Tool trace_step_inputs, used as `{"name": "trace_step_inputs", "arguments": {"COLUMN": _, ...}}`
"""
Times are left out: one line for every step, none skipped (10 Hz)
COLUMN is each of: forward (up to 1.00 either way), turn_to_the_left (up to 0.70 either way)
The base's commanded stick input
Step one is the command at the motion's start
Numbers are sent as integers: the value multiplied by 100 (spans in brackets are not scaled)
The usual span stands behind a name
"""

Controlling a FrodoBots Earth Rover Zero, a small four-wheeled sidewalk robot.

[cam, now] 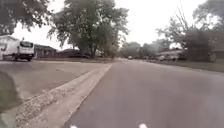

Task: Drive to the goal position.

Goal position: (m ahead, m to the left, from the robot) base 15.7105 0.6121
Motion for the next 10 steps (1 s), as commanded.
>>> {"name": "trace_step_inputs", "arguments": {"forward": 100, "turn_to_the_left": -15}}
{"name": "trace_step_inputs", "arguments": {"forward": 100, "turn_to_the_left": -7}}
{"name": "trace_step_inputs", "arguments": {"forward": 100, "turn_to_the_left": 0}}
{"name": "trace_step_inputs", "arguments": {"forward": 100, "turn_to_the_left": -1}}
{"name": "trace_step_inputs", "arguments": {"forward": 100, "turn_to_the_left": -1}}
{"name": "trace_step_inputs", "arguments": {"forward": 100, "turn_to_the_left": -2}}
{"name": "trace_step_inputs", "arguments": {"forward": 100, "turn_to_the_left": -3}}
{"name": "trace_step_inputs", "arguments": {"forward": 100, "turn_to_the_left": -40}}
{"name": "trace_step_inputs", "arguments": {"forward": 100, "turn_to_the_left": -3}}
{"name": "trace_step_inputs", "arguments": {"forward": 100, "turn_to_the_left": 0}}
